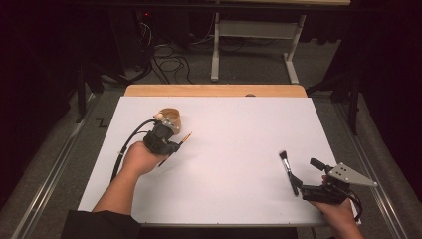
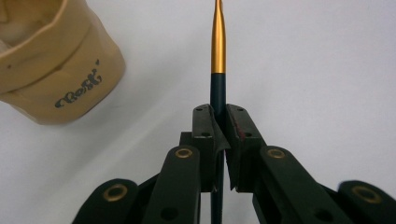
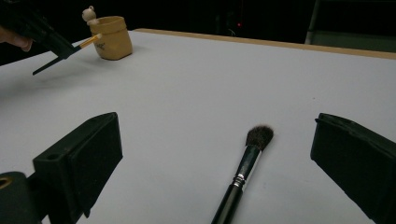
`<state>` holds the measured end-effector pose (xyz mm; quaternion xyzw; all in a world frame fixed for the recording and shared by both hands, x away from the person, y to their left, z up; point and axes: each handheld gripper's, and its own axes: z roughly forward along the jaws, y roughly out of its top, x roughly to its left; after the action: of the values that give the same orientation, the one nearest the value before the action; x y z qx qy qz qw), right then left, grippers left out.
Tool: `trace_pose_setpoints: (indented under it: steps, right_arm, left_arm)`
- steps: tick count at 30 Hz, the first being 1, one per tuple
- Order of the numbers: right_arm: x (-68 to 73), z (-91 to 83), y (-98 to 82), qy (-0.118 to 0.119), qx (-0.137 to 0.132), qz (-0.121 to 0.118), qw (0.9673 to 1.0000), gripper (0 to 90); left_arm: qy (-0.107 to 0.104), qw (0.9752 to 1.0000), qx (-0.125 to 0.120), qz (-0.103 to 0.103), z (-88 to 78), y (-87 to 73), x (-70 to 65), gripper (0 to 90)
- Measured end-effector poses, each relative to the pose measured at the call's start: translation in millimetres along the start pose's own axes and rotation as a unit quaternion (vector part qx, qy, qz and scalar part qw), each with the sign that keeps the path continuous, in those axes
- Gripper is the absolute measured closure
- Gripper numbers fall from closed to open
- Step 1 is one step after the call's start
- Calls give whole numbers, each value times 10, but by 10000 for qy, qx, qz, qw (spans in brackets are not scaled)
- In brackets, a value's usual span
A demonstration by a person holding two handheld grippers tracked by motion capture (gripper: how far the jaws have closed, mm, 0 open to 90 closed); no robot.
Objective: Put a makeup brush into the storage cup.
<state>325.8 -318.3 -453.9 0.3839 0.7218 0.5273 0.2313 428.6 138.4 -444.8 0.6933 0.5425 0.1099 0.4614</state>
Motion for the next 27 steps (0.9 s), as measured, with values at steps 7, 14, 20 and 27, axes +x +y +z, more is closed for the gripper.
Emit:
trace_pose_setpoints:
  steps: [7, 14, 20, 27]
  right_arm:
    - [5, 2, 4, -26, 7, 4, 10000, 6]
    - [6, 0, 2, -37, 4, -18, 10000, 5]
    - [6, -1, 0, -37, 17, -4, 10000, 6]
    - [14, -5, 5, -38, 3, -19, 10000, 5]
  left_arm:
    - [-102, 9996, -238, -100, -72, -15, 13, 834]
    - [-250, 9969, -695, -282, -159, -21, 16, 835]
    - [-400, 9919, -1136, -398, -234, -42, 6, 835]
    - [-556, 9840, -1613, -509, -320, -95, -7, 835]
